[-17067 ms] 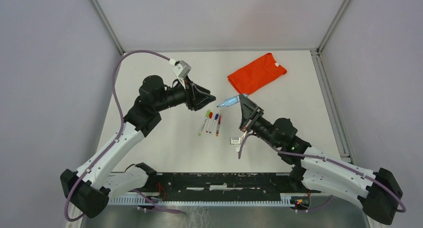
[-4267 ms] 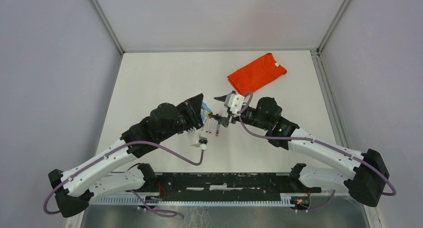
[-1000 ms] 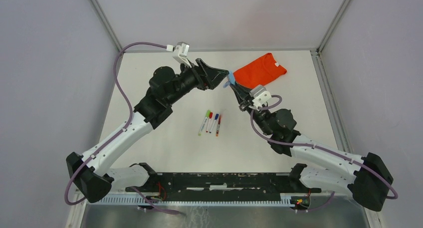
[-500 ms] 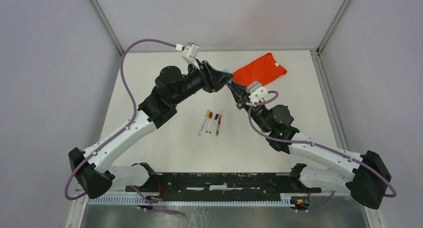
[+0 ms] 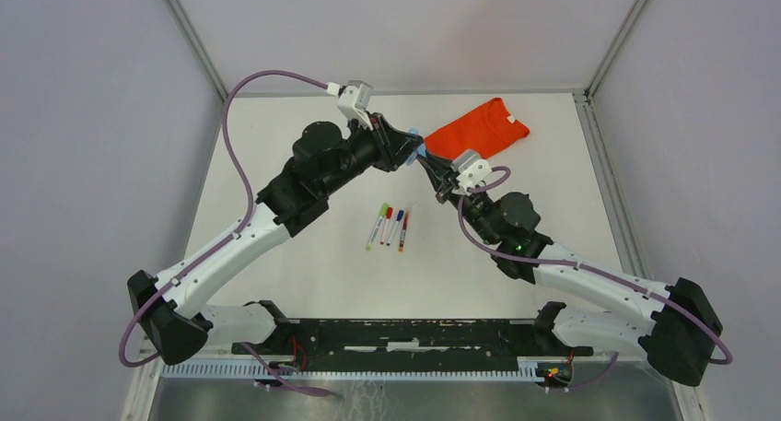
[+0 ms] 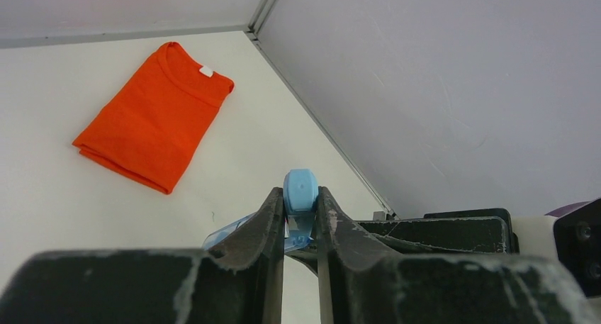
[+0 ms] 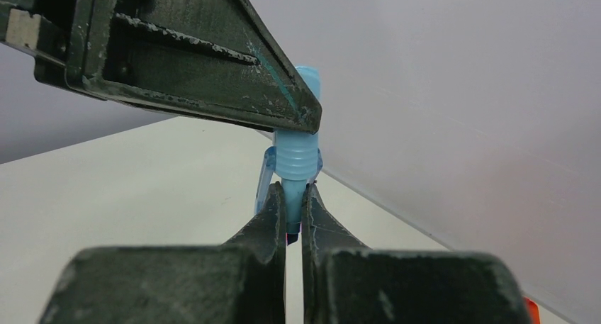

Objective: Insert the pens into the pen caps
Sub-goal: Adjust the pen.

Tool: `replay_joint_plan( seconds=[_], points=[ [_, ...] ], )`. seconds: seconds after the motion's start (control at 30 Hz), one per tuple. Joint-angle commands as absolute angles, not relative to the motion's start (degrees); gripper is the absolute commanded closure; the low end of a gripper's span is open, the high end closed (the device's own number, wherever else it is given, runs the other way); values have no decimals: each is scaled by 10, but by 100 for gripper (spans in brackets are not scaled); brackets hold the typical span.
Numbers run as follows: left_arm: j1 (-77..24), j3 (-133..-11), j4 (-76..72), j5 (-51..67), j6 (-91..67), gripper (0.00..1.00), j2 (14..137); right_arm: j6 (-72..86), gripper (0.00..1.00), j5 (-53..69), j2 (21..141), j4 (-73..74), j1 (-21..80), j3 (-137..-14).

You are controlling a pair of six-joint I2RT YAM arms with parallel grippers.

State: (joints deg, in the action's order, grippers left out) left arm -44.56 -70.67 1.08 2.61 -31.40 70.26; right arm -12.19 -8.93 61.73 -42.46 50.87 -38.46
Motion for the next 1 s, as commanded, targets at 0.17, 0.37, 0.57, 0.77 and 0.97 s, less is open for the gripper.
replay_joint_plan(
  seconds=[0.17,0.37,0.57,0.77,0.97],
  points=[
    [-452,-737,35,-22,-257,98,703,-126,69,-56,594,-388,512,-400],
    [-452,-748,63,-33,-176,98,691,-157,47,-41,532,-320,511,-359],
    [-452,-742,83,62,-71,98,673,-171,32,-4,469,-250,510,-331],
    [-452,-761,123,159,-15,98,673,-186,28,102,459,-199,492,-344],
    [-453,-756,140,206,46,98,653,-151,32,264,491,-230,404,-345]
  ],
)
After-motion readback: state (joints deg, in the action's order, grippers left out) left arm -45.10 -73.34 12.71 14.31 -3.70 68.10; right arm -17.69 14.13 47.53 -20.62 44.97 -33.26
